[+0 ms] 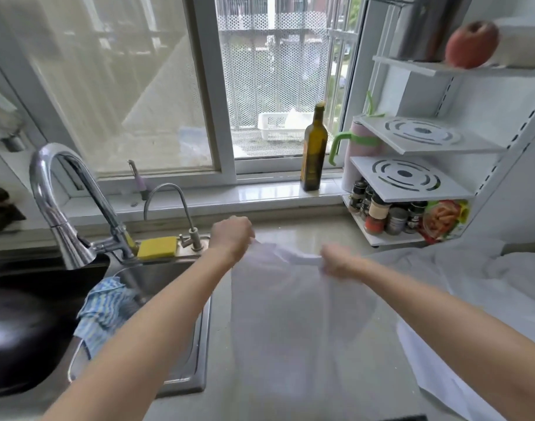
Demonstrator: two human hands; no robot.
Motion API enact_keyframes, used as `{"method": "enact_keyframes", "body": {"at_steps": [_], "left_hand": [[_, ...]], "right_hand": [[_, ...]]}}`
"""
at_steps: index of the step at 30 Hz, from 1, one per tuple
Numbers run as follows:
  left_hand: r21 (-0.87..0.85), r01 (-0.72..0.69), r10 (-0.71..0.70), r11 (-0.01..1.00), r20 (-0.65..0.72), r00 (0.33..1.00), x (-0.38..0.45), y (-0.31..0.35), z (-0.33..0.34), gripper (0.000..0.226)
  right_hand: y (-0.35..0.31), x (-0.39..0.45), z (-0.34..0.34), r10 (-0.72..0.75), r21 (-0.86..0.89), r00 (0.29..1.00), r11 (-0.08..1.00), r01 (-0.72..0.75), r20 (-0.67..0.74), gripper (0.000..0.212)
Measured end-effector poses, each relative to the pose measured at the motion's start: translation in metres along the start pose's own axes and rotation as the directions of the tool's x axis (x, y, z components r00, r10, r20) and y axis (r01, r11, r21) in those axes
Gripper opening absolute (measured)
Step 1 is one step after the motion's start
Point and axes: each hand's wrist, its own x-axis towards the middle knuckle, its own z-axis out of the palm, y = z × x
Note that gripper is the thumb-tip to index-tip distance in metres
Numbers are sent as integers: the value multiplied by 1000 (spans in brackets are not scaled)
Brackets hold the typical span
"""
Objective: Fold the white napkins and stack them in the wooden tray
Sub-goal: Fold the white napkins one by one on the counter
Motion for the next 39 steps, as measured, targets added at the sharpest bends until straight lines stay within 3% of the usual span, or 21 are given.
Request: {"method": "enact_keyframes", "body": {"at_steps": [1, 2, 4, 5, 7, 9, 11, 14, 17, 19, 20, 22, 24, 28, 32, 34, 37, 39], "left_hand": [[36, -10, 17, 999, -199, 980, -1, 5, -4, 12], [59, -48, 67, 997, -395, 916, -2, 7, -8, 15], [47, -223, 200, 974, -645, 737, -5, 1, -15, 28], [60, -300, 258, 952, -688, 678, -7, -3, -15, 37], [133, -329, 321, 935, -710, 627, -13, -11, -11, 50], [209, -316, 368, 926, -690, 623, -20, -16, -2, 55], [284, -350, 449, 893, -631, 633, -30, -19, 20, 55], [383, -448, 587, 808, -458, 667, -48, -18, 63, 50], [416, -561, 653, 715, -113, 749, -70, -7, 98, 53], [323, -630, 599, 706, 201, 775, -81, 3, 128, 51], [263, -648, 538, 715, 387, 749, -86, 8, 141, 48], [187, -633, 406, 751, 626, 666, -94, 18, 154, 38], [78, -572, 347, 817, 725, 595, -98, 24, 152, 26], [-31, -241, 168, 970, 802, 573, -92, 22, 143, 30], [-13, -211, 103, 977, 901, 420, -92, 23, 144, 41], [0, -240, 84, 971, 937, 339, -97, 25, 147, 47], [-5, -206, 66, 979, 954, 293, -99, 19, 146, 51], [-62, -38, 71, 997, 945, 319, -92, 9, 147, 45]], "right_hand": [[-1, 5, -6, 8, -92, 968, 995, -31, -249, 22], [0, 7, -12, -24, -157, 883, 986, -57, -468, 27], [5, 4, -26, -127, -229, 670, 971, -67, -732, 33], [8, -1, -32, -161, -224, 579, 974, -39, -800, 34], [16, -6, -31, -219, -215, 456, 975, 63, -862, 39], [22, -11, -17, -271, -252, 428, 962, 102, -862, 46], [25, -19, 7, -291, -266, 502, 956, 121, -815, 51], [29, -26, 56, -255, -213, 730, 965, 153, -633, 55], [37, -31, 104, -232, -163, 885, 970, 180, -403, 48], [42, -36, 134, -239, -250, 951, 950, 187, -197, 39], [42, -38, 147, -189, -254, 981, 952, 171, -49, 33], [45, -42, 164, -153, -312, 969, 927, 210, 196, 28], [45, -42, 171, -163, -250, 934, 936, 248, 317, 38], [43, -45, 153, -113, -23, 923, 991, 131, 369, 33], [45, -51, 149, -174, 41, 879, 984, 174, 445, 29], [43, -53, 148, -197, 65, 815, 979, 194, 545, 25], [45, -50, 142, -144, 20, 709, 983, 180, 690, 20], [48, -46, 136, -120, 34, 695, 990, 136, 709, 22]]}}
